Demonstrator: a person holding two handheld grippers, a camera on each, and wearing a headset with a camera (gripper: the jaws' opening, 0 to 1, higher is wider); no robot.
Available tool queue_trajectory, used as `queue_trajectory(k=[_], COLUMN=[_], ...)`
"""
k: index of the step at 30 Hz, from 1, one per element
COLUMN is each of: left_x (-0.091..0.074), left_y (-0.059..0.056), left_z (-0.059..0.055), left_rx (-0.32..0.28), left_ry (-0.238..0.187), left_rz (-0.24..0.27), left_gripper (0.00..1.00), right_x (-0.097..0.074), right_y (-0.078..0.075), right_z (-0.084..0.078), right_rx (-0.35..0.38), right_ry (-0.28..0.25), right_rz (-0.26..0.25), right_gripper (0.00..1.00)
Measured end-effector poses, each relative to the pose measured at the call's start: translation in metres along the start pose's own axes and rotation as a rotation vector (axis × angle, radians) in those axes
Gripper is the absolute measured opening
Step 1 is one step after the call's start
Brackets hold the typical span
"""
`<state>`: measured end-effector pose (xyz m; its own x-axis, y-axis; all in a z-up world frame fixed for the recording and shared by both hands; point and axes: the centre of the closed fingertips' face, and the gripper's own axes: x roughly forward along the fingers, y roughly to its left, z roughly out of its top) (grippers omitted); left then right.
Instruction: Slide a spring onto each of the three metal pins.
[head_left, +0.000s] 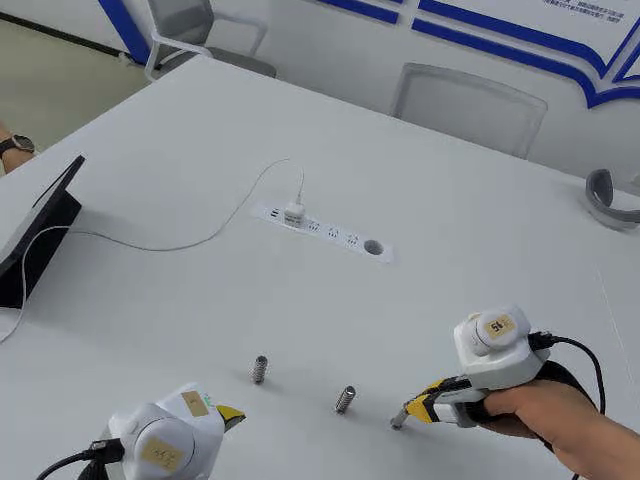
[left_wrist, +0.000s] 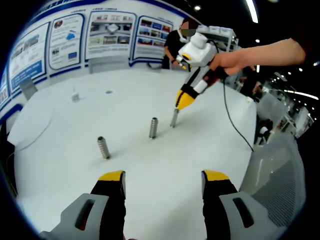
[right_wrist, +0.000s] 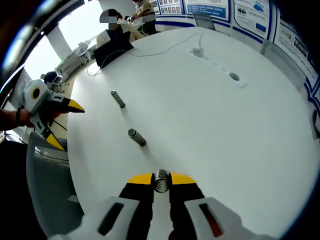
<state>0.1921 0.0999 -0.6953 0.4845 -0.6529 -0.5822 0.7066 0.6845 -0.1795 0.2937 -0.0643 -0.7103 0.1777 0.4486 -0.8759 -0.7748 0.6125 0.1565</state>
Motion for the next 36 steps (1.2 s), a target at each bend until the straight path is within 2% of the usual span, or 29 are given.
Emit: queue_trajectory(k=[9, 19, 36], left_x=[0.000, -0.002, -0.005], left_y=[0.001, 0.004, 0.007], left_z=[-0.001, -0.002, -0.003], left_rx=[-0.003, -0.002, -0.008], left_ry=[0.001, 0.004, 0.008], left_rz=[0.001, 0.008, 0.017], left_gripper=[0.63, 0.62, 0.63], right_x=[0.007, 0.013, 0.022], right_y=[0.001, -0.001, -0.002], right_z=[0.005, 0.001, -0.006], right_rx=[-0.027, -0.057, -0.061], right_ry=[0.010, 0.031, 0.042], right_rz=[-0.005, -0.011, -0.018], right_gripper=[0.13, 0.13, 0.13])
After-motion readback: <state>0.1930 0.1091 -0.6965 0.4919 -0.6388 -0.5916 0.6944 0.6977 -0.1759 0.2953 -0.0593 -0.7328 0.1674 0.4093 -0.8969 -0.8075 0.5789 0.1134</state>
